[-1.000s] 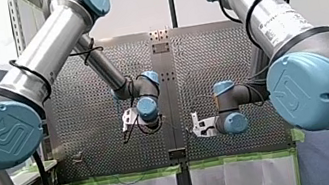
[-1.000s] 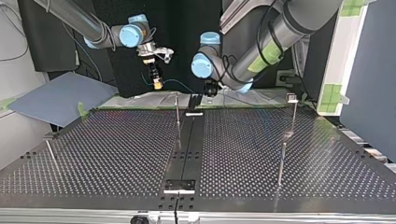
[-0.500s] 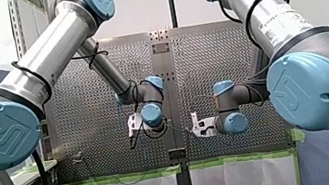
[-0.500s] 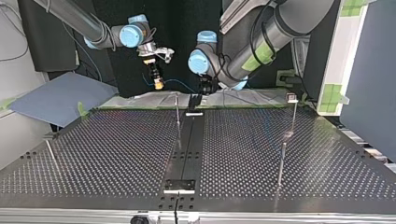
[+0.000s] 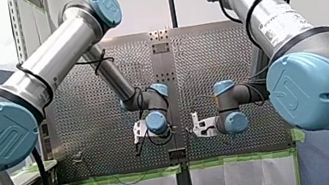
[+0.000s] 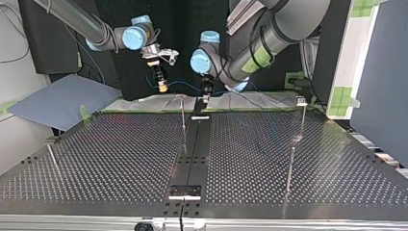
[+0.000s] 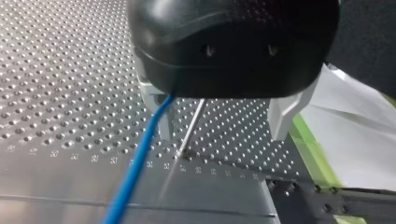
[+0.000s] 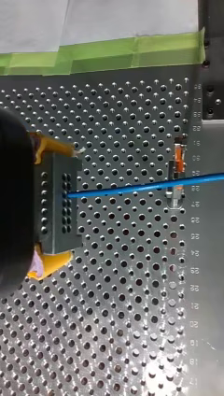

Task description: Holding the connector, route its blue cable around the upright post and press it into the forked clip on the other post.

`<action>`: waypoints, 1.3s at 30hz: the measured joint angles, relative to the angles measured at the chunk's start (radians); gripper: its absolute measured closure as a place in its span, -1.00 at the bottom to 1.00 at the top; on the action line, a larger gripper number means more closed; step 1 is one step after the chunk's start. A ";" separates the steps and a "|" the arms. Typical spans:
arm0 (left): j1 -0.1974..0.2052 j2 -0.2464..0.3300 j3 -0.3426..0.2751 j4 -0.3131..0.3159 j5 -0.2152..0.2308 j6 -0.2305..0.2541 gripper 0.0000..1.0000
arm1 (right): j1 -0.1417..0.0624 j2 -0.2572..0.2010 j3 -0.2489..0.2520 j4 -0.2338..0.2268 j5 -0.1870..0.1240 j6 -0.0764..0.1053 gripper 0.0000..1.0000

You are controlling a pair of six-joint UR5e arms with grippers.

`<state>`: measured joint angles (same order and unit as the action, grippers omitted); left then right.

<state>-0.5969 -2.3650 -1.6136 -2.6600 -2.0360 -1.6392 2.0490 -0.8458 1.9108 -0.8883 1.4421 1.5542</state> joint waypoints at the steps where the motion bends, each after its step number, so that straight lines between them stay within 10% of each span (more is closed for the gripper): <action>1: -0.002 -0.003 0.003 0.003 0.001 -0.001 -1.00 | -0.001 0.000 0.000 0.001 0.000 0.000 1.00; 16: -0.038 -0.008 0.011 0.049 -0.068 -0.029 -1.00 | -0.021 0.001 0.001 0.005 -0.002 0.000 1.00; 29: -0.047 -0.007 0.009 0.066 -0.126 -0.077 0.61 | -0.039 0.001 0.000 0.009 -0.004 0.000 1.00; 39: -0.048 -0.007 0.008 0.066 -0.129 -0.123 0.61 | -0.047 0.001 0.000 0.014 -0.005 0.000 1.00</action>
<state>-0.6446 -2.3723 -1.6055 -2.5942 -2.1653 -1.7618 2.0017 -0.8447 1.9111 -0.8747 1.4369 1.5543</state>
